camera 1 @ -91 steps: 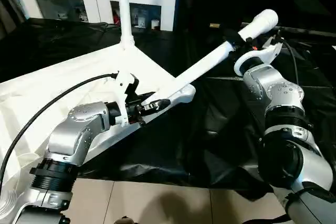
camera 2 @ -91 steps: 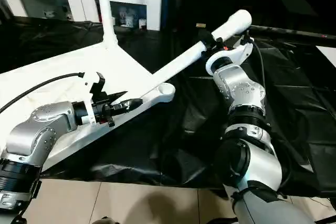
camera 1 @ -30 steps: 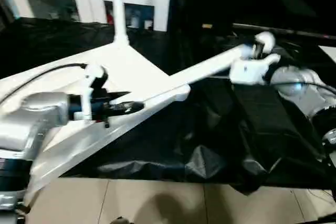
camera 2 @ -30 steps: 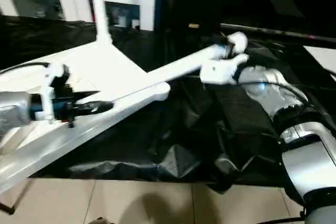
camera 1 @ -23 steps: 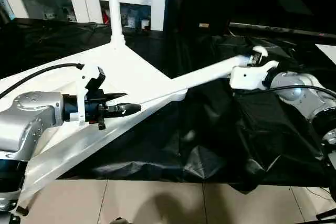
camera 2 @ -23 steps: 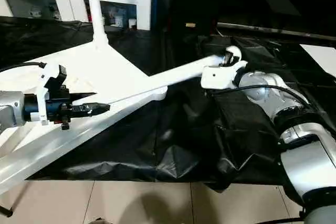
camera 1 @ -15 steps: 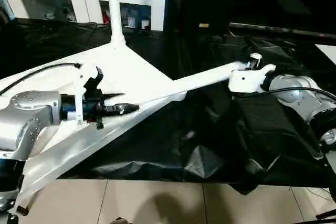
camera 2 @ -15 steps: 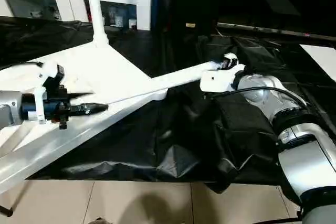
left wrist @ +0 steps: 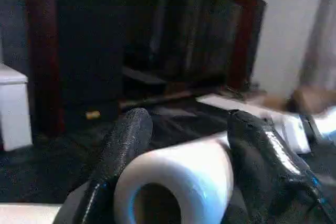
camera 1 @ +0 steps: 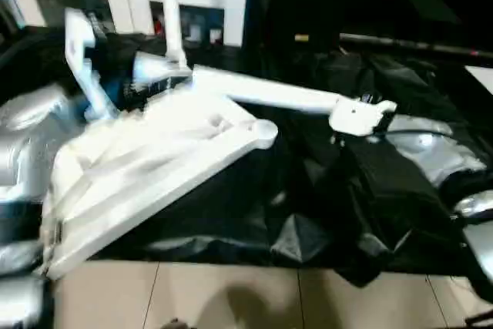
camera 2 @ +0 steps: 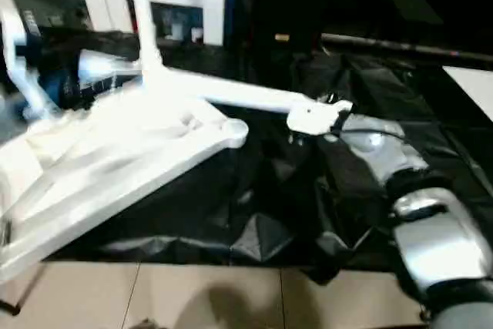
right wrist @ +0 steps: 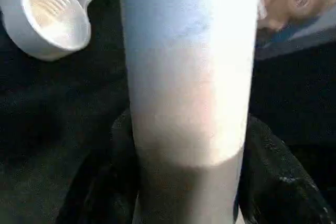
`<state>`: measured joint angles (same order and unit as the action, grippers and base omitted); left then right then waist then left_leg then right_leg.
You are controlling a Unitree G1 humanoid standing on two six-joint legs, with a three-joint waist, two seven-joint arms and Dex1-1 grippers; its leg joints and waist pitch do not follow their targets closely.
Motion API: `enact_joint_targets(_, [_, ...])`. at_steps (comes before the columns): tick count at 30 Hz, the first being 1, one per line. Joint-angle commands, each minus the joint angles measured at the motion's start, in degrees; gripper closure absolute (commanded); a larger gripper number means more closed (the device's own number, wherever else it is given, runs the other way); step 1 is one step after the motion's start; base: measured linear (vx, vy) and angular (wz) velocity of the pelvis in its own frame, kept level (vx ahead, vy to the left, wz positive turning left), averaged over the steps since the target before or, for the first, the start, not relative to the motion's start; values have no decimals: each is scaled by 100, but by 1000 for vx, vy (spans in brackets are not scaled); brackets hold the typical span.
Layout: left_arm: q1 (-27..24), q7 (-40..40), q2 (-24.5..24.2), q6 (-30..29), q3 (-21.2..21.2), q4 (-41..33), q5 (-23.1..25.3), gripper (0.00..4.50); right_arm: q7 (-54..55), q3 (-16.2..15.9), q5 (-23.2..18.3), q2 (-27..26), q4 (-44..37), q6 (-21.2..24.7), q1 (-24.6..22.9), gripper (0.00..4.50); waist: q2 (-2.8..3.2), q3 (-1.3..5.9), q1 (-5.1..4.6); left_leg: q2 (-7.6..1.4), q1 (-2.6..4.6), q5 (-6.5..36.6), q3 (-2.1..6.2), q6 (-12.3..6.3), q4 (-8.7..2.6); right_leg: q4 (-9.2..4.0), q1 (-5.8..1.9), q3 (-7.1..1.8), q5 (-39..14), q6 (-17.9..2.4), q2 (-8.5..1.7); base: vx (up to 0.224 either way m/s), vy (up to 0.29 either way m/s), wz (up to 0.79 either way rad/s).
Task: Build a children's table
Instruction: Pick table leg
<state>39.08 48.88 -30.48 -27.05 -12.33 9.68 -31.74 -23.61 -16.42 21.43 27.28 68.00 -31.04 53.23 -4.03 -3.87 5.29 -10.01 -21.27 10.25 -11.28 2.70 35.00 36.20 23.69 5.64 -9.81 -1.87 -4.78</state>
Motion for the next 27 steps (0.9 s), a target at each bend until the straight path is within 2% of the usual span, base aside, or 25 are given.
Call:
enact_joint_targets(1, [-136, -816, -111, 170, -358, 59, 454, 195, -144, 1011, -1045, 97, 366, 768, -206, 255, 24, 442, 34, -313, 40, 1235, 162, -36, -361, -353, -366, -377, -1120, -1116, -418, 0, 0, 0])
enact_joint_targets(2, [-219, -764, -35, 98, -228, -95, 445, 195, -274, 1291, -1386, -34, 328, 956, -206, 255, 30, 448, 30, -324, 31, 1168, 162, -63, -360, -341, -373, -381, -1003, -1165, -423, 0, 0, 0])
enact_joint_targets(4, [-250, -740, -9, 75, -178, -148, 443, 195, -317, 1382, -1492, -76, 314, 1027, -204, 255, 30, 463, 33, -324, 27, 1001, 157, -123, -352, -315, -372, -376, -766, -1265, -415, 0, 0, 0])
enact_joint_targets(5, [-337, -683, 97, 70, -10, -304, 456, 195, -524, 1559, -1747, -189, 271, 1211, -220, 255, 35, 458, 38, -327, 37, 984, 152, -161, -354, -320, -371, -375, -742, -1306, -418, 0, 0, 0])
enact_joint_targets(7, [-353, -679, 202, 137, 98, -342, 465, 195, -788, 1684, -1971, -298, 217, 1305, -264, 255, 56, 444, 49, -340, 50, 1059, 154, -132, -360, -338, -354, -370, -881, -1323, -419, 0, 0, 0])
enact_joint_targets(10, [-242, -813, 429, 214, -11, -266, 300, 195, -1157, 1757, -2153, -385, 139, 1321, -393, 255, 69, 439, 85, -349, 64, 1203, 154, -91, -363, -364, -357, -377, -1046, -1293, -435, 0, 0, 0])
enact_joint_targets(11, [-73, -971, 607, 244, -235, -170, 34, 195, -1410, 1775, -2218, -389, 58, 1241, -531, 255, 60, 441, 88, -346, 64, 1204, 158, -83, -370, -366, -361, -370, -1075, -1287, -434, 0, 0, 0])
enact_joint_targets(12, [-5, -956, 622, 211, -323, -132, -94, 195, -1496, 1805, -2262, -375, 36, 1208, -570, 255, 79, 437, 114, -343, 73, 1250, 150, -62, -362, -379, -356, -379, -1113, -1265, -439, 0, 0, 0])
enact_joint_targets(14, [58, -879, 594, 83, -417, -92, -281, 195, -1658, 1878, -2337, -350, -11, 1193, -614, 256, 62, 453, 135, -351, 101, 1299, 163, -67, -371, -363, -369, -368, -1179, -1238, -426, 0, 0, 0])
enact_joint_targets(15, [71, -833, 563, 3, -446, -81, -354, 195, -1759, 1918, -2380, -332, -42, 1194, -634, 256, 64, 453, 161, -329, 112, 1262, 137, -46, -355, -371, -330, -358, -1150, -1233, -397, 0, 0, 0])
enact_joint_targets(16, [70, -768, 494, -195, -462, -64, -450, 195, -1960, 1998, -2492, -318, -99, 1201, -649, 257, 114, 437, 159, -322, 86, 1256, 150, -39, -364, -379, -341, -356, -1183, -1234, -407, 0, 0, 0])
enact_joint_targets(20, [-41, -557, 294, -911, -461, -122, -836, 195, -2434, 2273, -2881, -287, -281, 1300, -680, 257, 103, 417, 154, -336, 77, 1478, 160, 10, -377, -418, -348, -338, -1592, -1187, -426, 0, 0, 0])
enact_joint_targets(21, [-92, -561, 323, -1024, -474, -244, -976, 195, -2587, 2385, -3076, -317, -405, 1452, -683, 257, 135, 423, 170, -341, 73, 1468, 166, 25, -377, -413, -351, -336, -1620, -1209, -432, 0, 0, 0])
enact_joint_targets(22, [-130, -598, 369, -1092, -480, -360, -1069, 195, -2695, 2475, -3232, -354, -518, 1585, -681, 257, 102, 429, 171, -354, 68, 1412, 168, 3, -375, -411, -358, -342, -1556, -1217, -437, 0, 0, 0])
enact_joint_targets(25, [-197, -683, 465, -1071, -365, -568, -1038, 195, -2885, 2698, -3612, -489, -780, 2114, -635, 257, 116, 434, 199, -362, 74, 1282, 162, -57, -371, -398, -353, -338, -1393, -1283, -425, 0, 0, 0])
enact_joint_targets(26, [-200, -685, 468, -1063, -357, -574, -1028, 195, -2893, 2705, -3626, -495, -790, 2141, -633, 257, 127, 428, 207, -366, 76, 1291, 166, -70, -379, -406, -352, -333, -1427, -1268, -418, 0, 0, 0])
enact_joint_targets(27, [-186, -827, 614, -896, -143, -612, -766, 195, -3211, 2711, -3902, -650, -1073, 2870, -597, 257, 96, 432, 222, -371, 79, 1272, 166, -100, -379, -412, -360, -335, -1441, -1237, -417, 0, 0, 0])
